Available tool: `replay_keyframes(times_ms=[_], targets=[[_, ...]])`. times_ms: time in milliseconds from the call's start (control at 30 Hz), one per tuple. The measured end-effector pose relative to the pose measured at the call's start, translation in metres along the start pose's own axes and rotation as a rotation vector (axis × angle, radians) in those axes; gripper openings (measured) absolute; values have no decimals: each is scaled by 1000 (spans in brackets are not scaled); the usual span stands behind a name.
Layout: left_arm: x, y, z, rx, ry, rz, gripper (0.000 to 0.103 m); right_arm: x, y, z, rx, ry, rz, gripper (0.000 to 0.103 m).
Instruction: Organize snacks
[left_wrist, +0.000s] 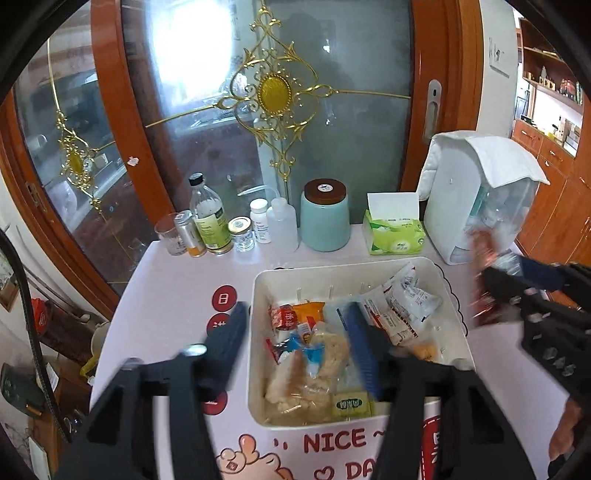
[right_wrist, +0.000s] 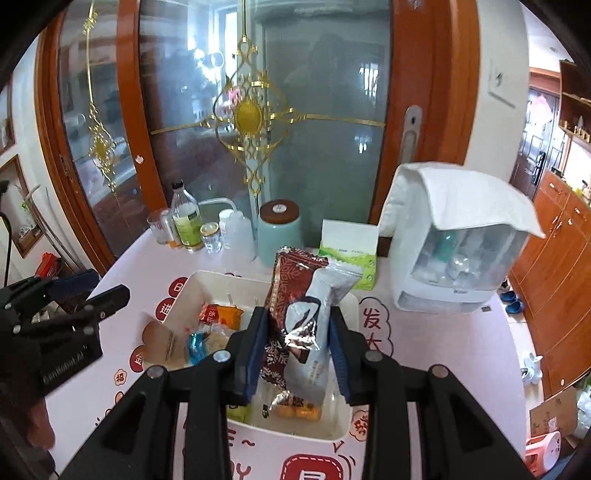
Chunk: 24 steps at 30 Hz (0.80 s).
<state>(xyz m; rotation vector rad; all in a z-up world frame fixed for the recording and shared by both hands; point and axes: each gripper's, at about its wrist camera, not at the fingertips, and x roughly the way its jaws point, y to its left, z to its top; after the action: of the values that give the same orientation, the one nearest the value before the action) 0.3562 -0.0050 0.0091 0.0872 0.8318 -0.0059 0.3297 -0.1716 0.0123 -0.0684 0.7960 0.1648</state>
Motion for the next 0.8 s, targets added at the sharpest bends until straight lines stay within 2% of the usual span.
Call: replay_keyframes(times_ms=[33,67,133,267,400,567,800], targets=[[4,-1,-1,0,0,1,99,9,2,1,-5,23,-5,35],[8,-2,-2,0,-3,4,102,21,4,0,-14,53,-7,36],[13,-7,-5,18,-5,15,102,32,7,-4,-21,84,-7,38],[16,-11,-11,45,10,28,102,37,7,-15,-4,99,18,54],[11,-10,-16,46,19,27,102,31,2,-23,29,109,65,56],[-4,-9,-22,32,13,24,102,17,2,-28,32,102,69,57],[-49,-15,-40,26,-11,23,102,-15,2,-41,47,96,95,58]])
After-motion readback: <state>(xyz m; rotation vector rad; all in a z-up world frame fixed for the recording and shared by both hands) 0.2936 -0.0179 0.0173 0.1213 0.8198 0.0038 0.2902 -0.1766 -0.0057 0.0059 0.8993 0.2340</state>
